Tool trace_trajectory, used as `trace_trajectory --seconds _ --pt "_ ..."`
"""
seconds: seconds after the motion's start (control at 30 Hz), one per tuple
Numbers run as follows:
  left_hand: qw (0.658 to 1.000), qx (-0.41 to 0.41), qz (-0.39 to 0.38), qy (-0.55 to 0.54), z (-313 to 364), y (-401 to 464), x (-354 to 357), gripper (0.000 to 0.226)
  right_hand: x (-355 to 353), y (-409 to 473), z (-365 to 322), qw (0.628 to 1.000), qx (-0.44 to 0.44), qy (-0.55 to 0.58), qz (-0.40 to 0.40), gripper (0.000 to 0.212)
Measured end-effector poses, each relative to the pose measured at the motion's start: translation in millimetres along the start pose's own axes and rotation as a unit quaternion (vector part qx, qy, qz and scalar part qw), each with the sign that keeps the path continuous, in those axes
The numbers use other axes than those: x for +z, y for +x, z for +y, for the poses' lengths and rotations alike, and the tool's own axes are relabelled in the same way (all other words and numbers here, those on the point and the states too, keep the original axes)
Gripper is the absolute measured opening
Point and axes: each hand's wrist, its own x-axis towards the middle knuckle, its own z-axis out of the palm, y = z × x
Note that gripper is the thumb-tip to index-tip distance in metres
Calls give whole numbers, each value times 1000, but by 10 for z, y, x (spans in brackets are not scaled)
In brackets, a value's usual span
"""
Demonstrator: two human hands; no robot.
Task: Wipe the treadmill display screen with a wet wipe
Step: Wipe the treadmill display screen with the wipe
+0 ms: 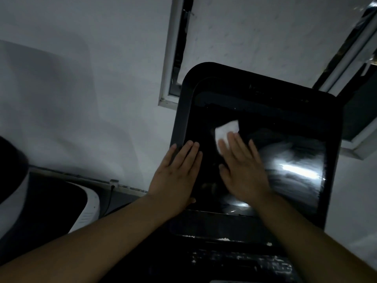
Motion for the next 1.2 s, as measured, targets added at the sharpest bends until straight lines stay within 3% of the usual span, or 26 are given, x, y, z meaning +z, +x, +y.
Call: trace_trajectory --seconds 0.2,0.33,0.5,0.77,0.87,0.97,1.2 --pt "999 7 -33 18 -200 -70 -27 122 57 -563 -300 993 -112 1 -35 62" --pt "999 10 -35 6 -195 -52 -25 125 -130 77 -179 997 -70 -39 -19 58" --pt "999 14 -38 9 -221 -56 -22 125 -299 765 -131 999 -16 -8 -39 68" --pt "999 28 -21 -38 -282 -58 57 132 -38 -183 -540 995 -97 2 8 58" --pt "998 39 -14 -48 -303 -58 65 135 191 -535 -632 984 -155 22 83 37" --pt "998 41 -19 -52 -309 -55 62 135 257 -490 -619 976 -154 31 149 20" --pt "997 48 -34 -48 -352 -55 43 132 193 -385 -589 969 -169 56 173 32"
